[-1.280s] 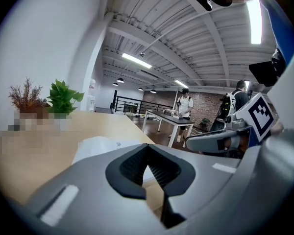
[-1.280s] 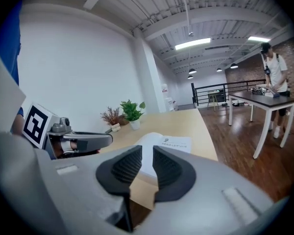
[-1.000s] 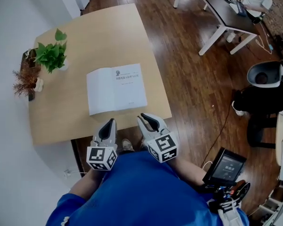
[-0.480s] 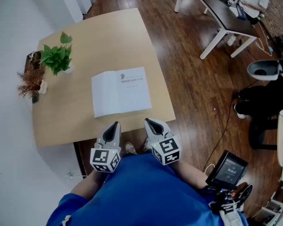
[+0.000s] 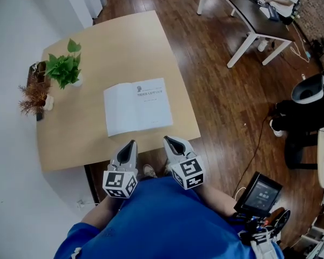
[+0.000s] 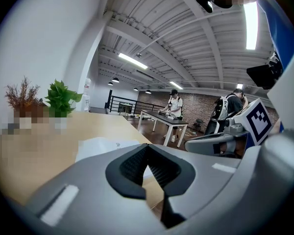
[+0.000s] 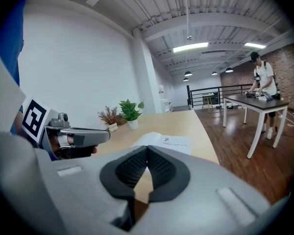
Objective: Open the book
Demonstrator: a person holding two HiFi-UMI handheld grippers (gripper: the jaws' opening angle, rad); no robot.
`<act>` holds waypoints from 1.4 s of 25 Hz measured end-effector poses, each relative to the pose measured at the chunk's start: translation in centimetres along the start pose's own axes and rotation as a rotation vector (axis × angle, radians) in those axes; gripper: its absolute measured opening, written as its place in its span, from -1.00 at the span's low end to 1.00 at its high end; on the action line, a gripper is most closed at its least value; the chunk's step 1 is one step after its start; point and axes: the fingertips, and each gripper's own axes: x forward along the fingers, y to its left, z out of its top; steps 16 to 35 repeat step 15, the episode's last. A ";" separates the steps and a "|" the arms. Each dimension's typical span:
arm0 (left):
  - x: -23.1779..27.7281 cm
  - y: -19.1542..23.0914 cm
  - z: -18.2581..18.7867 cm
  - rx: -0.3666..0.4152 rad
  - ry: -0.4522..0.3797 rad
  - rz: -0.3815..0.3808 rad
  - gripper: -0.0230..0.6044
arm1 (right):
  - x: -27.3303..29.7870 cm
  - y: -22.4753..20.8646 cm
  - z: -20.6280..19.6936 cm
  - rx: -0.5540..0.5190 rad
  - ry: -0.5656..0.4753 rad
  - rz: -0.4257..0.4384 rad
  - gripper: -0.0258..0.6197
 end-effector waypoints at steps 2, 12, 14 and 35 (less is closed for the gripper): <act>0.0 0.0 0.1 0.000 -0.001 0.001 -0.90 | 0.0 0.0 0.1 -0.003 -0.003 0.001 -0.92; 0.0 -0.1 0.2 -0.003 -0.004 0.003 -0.91 | 0.1 0.1 0.4 -0.010 -0.008 0.002 -0.92; -0.1 -0.2 0.1 -0.004 -0.005 0.002 -0.91 | 0.0 0.1 0.3 -0.011 -0.007 0.003 -0.92; -0.1 -0.3 0.0 -0.005 -0.005 0.002 -0.91 | 0.0 0.1 0.3 -0.012 -0.007 0.003 -0.92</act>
